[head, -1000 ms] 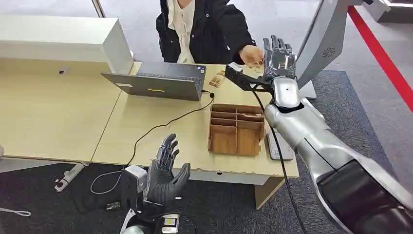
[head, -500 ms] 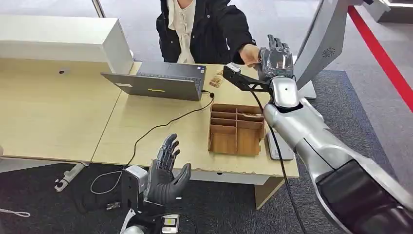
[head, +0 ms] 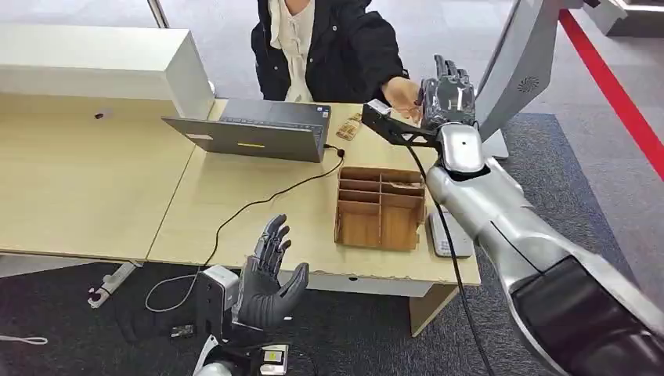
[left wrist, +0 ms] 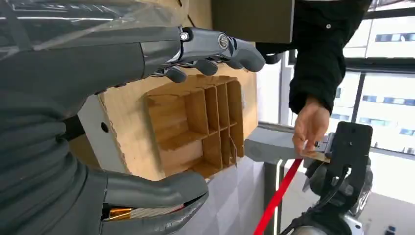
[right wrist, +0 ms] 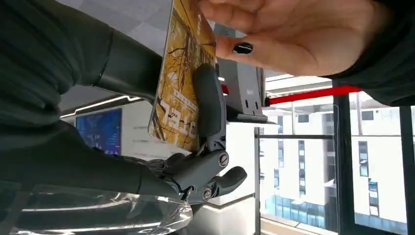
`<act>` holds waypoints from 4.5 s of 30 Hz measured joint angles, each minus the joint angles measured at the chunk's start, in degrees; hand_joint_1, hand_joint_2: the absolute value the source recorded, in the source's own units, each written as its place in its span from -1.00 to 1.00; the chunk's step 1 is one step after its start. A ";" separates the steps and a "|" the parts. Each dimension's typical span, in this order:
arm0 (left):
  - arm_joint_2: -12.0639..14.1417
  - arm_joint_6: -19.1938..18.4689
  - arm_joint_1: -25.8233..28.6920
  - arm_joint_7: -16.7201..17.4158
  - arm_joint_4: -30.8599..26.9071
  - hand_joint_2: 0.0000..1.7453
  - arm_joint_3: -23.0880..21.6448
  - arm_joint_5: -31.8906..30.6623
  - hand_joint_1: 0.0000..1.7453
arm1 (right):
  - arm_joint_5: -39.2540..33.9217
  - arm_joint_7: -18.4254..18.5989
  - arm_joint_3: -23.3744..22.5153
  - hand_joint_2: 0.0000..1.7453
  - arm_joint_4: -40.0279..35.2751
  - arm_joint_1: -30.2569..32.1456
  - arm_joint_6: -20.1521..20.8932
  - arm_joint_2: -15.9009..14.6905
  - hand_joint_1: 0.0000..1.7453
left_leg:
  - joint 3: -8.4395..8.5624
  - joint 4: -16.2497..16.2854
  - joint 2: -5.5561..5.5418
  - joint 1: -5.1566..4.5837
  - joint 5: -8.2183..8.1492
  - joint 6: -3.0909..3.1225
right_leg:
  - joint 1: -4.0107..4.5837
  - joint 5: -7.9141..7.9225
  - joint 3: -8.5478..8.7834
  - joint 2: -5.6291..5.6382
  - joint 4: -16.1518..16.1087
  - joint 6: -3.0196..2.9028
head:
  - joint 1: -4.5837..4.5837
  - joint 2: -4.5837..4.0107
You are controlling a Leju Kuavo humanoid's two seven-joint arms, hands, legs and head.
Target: Pass the card to the sensor for recognition and then transmit it.
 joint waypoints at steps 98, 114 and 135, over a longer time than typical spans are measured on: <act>2.47 5.99 2.41 3.85 -6.21 1.00 0.24 0.13 -1.00 | 0.11 7.10 -24.33 1.00 -40.76 42.84 2.91 -23.19 1.00 | 0.02 -0.01 -0.01 -0.02 -0.01 0.01 | -0.01 0.00 0.04 -0.01 -0.03 0.00 | -0.02 0.00; 2.47 4.65 1.85 4.44 -6.21 1.00 -0.37 -0.15 -1.00 | -1.58 4.92 -24.46 1.00 -40.81 44.23 2.29 -21.59 1.00 | 0.02 -0.01 0.00 -0.01 -0.01 0.01 | -0.01 0.00 0.05 -0.01 -0.01 0.00 | -0.02 0.00; 2.47 4.59 1.50 4.31 -6.03 1.00 -0.64 -0.31 -1.00 | -8.20 -1.11 -21.31 1.00 -22.32 34.59 -1.12 -12.00 1.00 | 0.02 -0.01 -0.02 -0.01 0.00 0.00 | -0.01 0.00 0.05 -0.01 0.01 0.00 | -0.02 0.00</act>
